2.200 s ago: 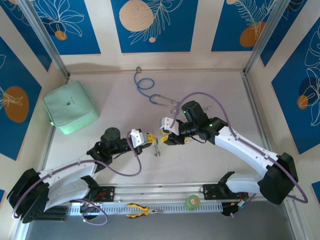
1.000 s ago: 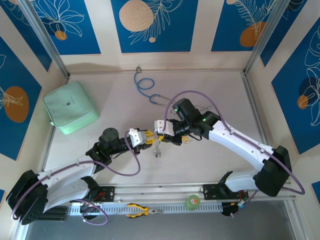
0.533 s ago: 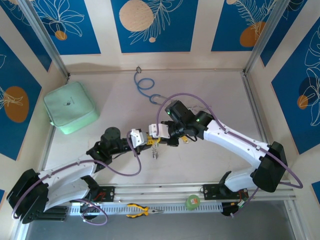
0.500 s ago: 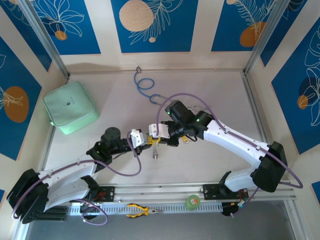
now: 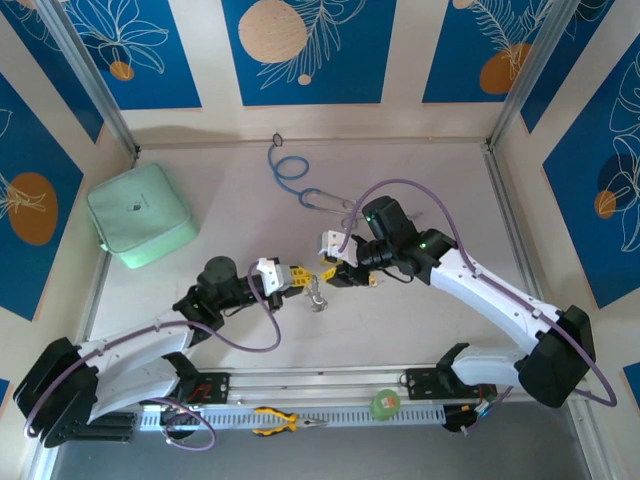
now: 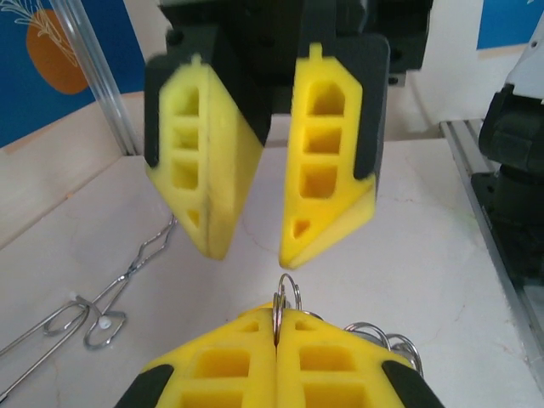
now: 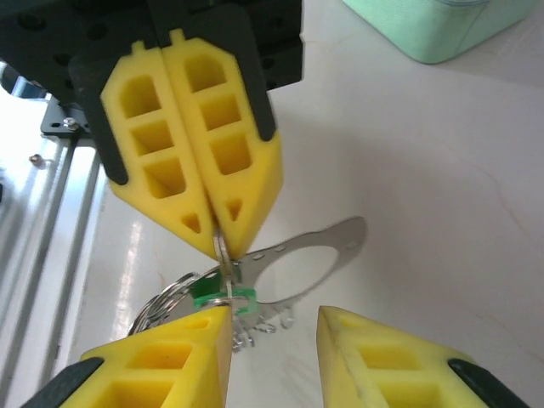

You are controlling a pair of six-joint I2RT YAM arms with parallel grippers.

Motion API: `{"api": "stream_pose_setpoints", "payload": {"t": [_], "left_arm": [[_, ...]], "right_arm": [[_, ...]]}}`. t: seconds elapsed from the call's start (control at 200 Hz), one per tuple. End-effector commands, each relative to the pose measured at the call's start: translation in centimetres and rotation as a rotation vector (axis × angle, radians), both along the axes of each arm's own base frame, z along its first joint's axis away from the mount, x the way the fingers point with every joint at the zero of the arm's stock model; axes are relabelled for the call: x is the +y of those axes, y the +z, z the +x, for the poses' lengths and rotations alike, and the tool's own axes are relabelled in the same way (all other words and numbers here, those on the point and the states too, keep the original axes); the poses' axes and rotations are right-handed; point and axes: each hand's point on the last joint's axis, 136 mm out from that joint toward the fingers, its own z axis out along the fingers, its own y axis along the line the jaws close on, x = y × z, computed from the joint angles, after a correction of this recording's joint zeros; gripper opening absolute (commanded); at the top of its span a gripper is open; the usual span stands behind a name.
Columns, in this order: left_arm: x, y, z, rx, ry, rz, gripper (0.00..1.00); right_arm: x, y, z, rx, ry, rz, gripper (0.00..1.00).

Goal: Put the keys on the keyring

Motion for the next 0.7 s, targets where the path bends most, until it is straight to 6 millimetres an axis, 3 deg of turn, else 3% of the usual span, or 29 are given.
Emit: {"api": "stream_pose_setpoints", "payload": {"t": [0.0,0.135,0.35,0.6,0.695], "left_arm": [[-0.1,2.0,-0.7,-0.044,-0.036,-0.078,0.0],[-0.1,2.0,-0.7,-0.046,-0.035,-0.08,0.0],[0.0,2.1,-0.7,-0.049,-0.034,-0.083,0.0],[-0.3,4.3,-1.2,-0.052,-0.075,-0.158,0.0],[-0.5,4.5,-1.2,-0.052,-0.085,-0.161,0.0]], "right_arm": [[0.5,0.1,-1.3,0.081,0.039,0.044,0.32],[0.5,0.3,-1.5,0.093,0.048,0.054,0.27],[0.2,0.3,-1.4,0.11,0.037,0.051,0.0],[0.6,-1.8,-0.9,0.215,0.024,0.012,0.0],[1.1,-1.6,-0.5,0.235,0.014,0.03,0.01]]}}
